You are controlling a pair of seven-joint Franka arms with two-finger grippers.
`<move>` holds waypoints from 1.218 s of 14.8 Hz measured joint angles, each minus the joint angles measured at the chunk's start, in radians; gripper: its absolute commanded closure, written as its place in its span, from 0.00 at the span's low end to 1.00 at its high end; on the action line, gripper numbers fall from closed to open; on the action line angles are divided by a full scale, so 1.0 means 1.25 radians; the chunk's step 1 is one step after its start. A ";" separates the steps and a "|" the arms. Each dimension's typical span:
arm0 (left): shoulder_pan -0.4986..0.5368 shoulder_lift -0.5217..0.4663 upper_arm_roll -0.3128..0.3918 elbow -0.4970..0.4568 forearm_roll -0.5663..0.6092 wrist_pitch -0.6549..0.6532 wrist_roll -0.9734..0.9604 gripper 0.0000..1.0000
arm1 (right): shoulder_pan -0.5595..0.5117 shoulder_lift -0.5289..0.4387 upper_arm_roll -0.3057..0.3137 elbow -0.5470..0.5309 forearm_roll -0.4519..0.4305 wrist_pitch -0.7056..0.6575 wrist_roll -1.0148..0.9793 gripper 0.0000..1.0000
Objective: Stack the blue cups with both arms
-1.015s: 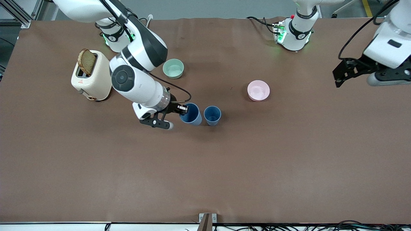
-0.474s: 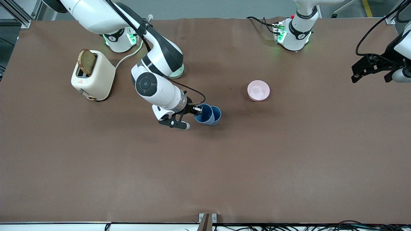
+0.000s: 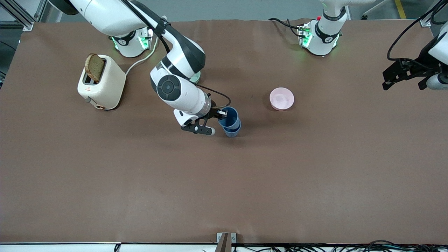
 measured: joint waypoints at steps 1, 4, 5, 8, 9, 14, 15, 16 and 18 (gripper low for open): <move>0.000 -0.004 0.000 0.000 0.000 0.000 0.000 0.00 | 0.000 0.001 0.000 -0.003 0.000 0.000 0.001 0.98; 0.000 -0.010 0.000 -0.002 0.000 0.000 0.000 0.00 | 0.000 0.005 0.001 -0.016 -0.014 0.001 0.003 0.97; 0.000 -0.010 0.000 -0.002 0.000 0.000 0.000 0.00 | 0.000 0.008 0.001 -0.021 -0.016 0.002 0.003 0.96; 0.000 -0.010 0.000 -0.002 0.000 0.000 0.000 0.00 | 0.000 0.015 0.001 -0.025 -0.028 0.007 0.003 0.82; 0.000 -0.010 0.000 -0.002 0.000 0.000 0.000 0.00 | 0.000 0.017 0.001 -0.025 -0.029 0.010 0.003 0.68; 0.000 -0.010 0.000 -0.003 0.000 0.000 0.000 0.00 | -0.004 0.017 0.001 -0.011 -0.030 0.019 0.004 0.21; 0.000 -0.010 0.000 -0.003 0.000 0.000 0.000 0.00 | -0.010 0.013 0.001 -0.002 -0.030 0.020 0.004 0.10; 0.000 -0.010 0.000 -0.003 0.000 0.000 0.000 0.00 | -0.022 0.002 0.000 0.008 -0.032 0.020 0.004 0.04; 0.000 -0.010 0.000 -0.004 0.000 0.000 0.000 0.00 | -0.071 -0.045 -0.001 0.022 -0.041 -0.005 -0.004 0.00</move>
